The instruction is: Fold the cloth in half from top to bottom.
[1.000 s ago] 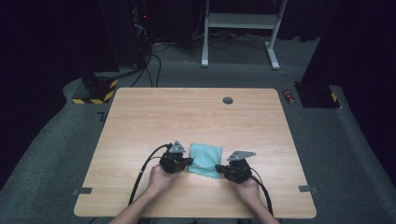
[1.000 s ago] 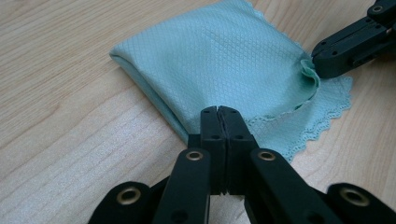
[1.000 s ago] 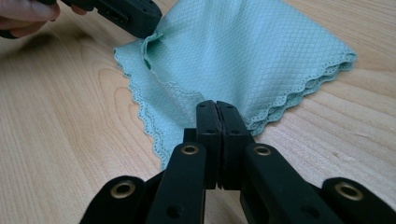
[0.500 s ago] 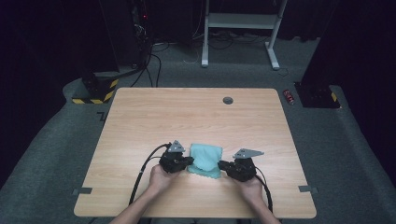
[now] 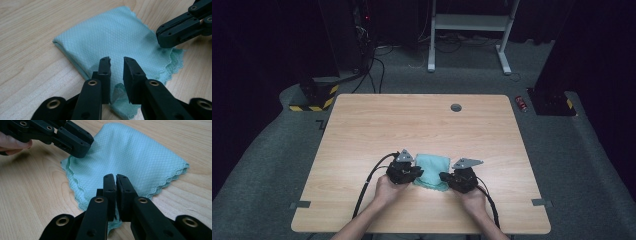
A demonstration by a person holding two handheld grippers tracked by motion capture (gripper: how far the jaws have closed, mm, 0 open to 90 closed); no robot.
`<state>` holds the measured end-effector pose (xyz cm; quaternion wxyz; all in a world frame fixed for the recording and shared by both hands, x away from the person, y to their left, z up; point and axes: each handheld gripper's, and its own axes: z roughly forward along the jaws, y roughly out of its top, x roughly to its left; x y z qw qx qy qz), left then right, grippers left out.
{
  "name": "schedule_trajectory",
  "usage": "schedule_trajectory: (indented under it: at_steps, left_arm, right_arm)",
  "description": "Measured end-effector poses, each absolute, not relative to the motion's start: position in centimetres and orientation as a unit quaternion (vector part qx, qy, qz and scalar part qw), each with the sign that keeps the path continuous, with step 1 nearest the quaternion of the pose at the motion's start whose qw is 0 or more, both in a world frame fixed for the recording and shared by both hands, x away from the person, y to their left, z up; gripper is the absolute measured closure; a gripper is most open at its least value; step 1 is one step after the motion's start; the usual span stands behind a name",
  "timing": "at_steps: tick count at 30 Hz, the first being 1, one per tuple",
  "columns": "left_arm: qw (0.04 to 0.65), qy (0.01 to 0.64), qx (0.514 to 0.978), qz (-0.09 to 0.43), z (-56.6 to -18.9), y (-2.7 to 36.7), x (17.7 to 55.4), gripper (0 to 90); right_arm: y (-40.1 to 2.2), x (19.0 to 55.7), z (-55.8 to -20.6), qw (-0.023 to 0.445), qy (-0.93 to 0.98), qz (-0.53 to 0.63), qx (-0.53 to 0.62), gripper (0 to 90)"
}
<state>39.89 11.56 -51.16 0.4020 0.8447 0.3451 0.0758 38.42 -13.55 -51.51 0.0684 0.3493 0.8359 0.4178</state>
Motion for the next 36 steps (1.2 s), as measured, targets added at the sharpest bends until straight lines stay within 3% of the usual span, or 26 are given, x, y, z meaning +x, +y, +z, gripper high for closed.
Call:
schedule_trajectory:
  at_steps: [22, 30, 36]
  left_arm:
    - [0.394, 0.323, 0.856, 0.084, -51.1, 12.7, 37.1, 70.0]
    - [0.405, 0.353, 0.837, 0.105, -50.5, 10.9, 41.1, 56.5]
    - [0.396, 0.357, 0.838, 0.114, -50.7, 9.6, 43.1, 55.7]
  right_arm:
    - [-13.4, 35.4, -51.7, 0.091, 0.866, 0.378, 0.315, 82.1]
    - [-12.4, 37.2, -51.6, 0.108, 0.844, 0.402, 0.339, 74.3]
    - [-11.9, 37.5, -52.2, 0.103, 0.846, 0.396, 0.34, 72.1]
